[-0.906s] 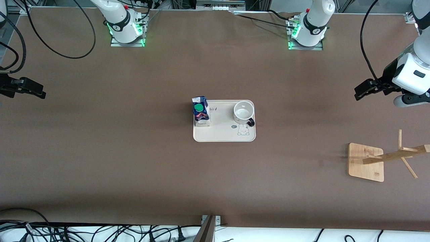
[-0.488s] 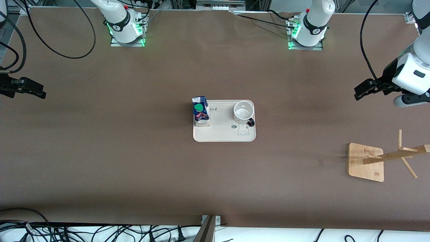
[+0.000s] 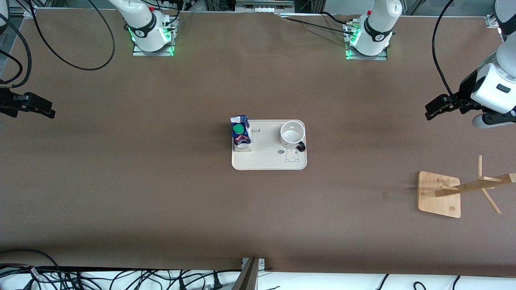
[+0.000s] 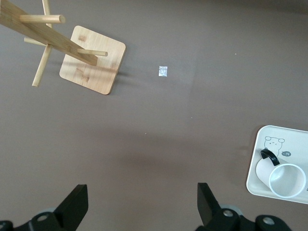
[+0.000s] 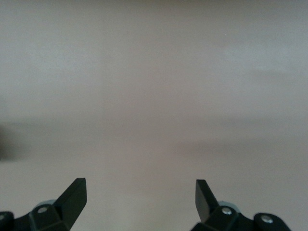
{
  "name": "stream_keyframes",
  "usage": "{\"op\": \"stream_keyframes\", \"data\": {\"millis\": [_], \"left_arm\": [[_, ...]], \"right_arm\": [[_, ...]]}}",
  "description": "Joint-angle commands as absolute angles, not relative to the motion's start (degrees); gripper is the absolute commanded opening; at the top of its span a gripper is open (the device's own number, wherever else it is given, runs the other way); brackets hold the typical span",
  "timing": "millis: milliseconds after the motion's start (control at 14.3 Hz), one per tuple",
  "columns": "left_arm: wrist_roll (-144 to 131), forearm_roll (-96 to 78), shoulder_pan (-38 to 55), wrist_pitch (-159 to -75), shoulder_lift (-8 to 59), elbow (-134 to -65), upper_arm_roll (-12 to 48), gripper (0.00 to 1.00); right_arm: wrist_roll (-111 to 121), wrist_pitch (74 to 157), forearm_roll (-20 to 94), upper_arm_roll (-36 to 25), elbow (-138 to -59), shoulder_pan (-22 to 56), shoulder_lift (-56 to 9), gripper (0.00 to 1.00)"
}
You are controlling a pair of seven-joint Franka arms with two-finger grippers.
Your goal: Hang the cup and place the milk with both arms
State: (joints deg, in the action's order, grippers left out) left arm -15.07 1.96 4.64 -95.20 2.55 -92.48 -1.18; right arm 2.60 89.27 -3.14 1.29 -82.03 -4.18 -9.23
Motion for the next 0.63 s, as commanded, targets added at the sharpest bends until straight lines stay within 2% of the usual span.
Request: {"op": "stream_keyframes", "data": {"millis": [0, 557], "left_arm": [[-13.6, 1.0, 3.9, -94.8, 1.2, -93.3, -0.7, 1.00], [-13.7, 1.0, 3.9, -94.7, 1.2, -93.3, -0.7, 1.00]], "right_arm": [[3.3, 89.1, -3.3, 1.5, -82.0, -4.3, -8.7, 1.00], [2.3, 89.0, -3.3, 1.5, -81.9, -4.2, -8.7, 1.00]]}}
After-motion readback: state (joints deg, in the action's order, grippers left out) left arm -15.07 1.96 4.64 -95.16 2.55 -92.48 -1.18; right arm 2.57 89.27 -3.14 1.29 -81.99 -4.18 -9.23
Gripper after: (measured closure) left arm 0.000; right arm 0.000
